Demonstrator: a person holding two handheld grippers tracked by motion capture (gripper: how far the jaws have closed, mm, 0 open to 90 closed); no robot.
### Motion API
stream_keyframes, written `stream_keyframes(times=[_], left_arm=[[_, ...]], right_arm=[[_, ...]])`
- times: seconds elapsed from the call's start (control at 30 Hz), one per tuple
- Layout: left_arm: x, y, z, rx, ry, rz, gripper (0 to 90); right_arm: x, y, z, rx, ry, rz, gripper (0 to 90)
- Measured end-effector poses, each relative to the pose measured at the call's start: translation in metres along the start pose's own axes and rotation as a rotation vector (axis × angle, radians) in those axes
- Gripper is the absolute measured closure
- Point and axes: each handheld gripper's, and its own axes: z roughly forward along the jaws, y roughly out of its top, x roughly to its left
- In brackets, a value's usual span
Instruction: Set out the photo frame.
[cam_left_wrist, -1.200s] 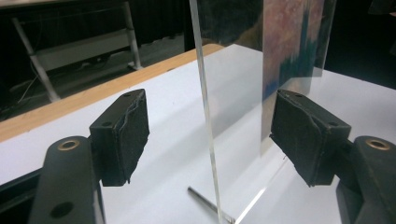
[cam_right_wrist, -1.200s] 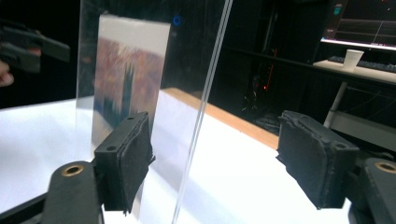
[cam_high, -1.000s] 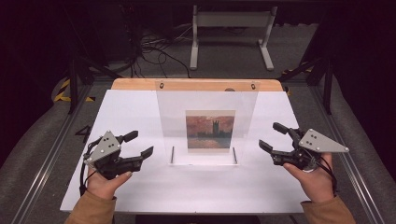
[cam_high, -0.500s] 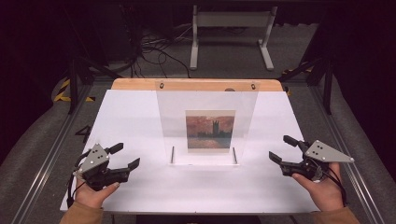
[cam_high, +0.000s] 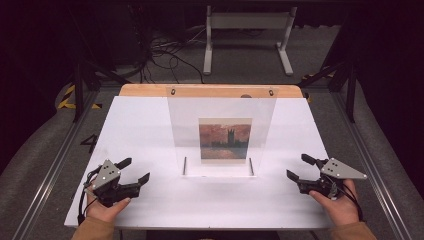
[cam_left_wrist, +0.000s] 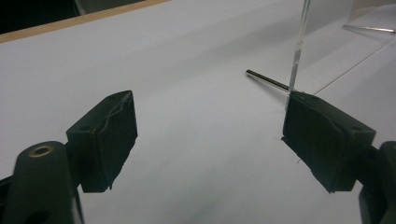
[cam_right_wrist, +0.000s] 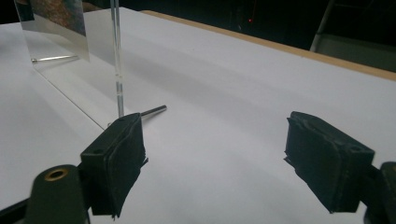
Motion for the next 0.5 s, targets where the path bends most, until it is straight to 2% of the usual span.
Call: stream_keyframes(times=[0.13, 0.2, 0.33, 0.5], left_arm=[[0.002, -0.005, 0.006, 0.011, -0.014, 0.006, 18.2], [0.001, -0.007, 0.010, 0.031, -0.024, 0.010, 18.3], [-0.004, -0.009, 0.016, 0.065, -0.038, 0.029, 18.4], [-0.004, -0.006, 0.014, 0.041, -0.040, 0.015, 18.4]], right_arm=[[0.003, -0.011, 0.006, 0.041, 0.010, 0.003, 19.8], [0.004, -0.011, 0.006, 0.051, 0.009, -0.014, 20.1], [0.005, -0.011, 0.008, 0.063, 0.004, -0.019, 19.9], [0.004, -0.011, 0.007, 0.056, -0.002, -0.011, 19.6]])
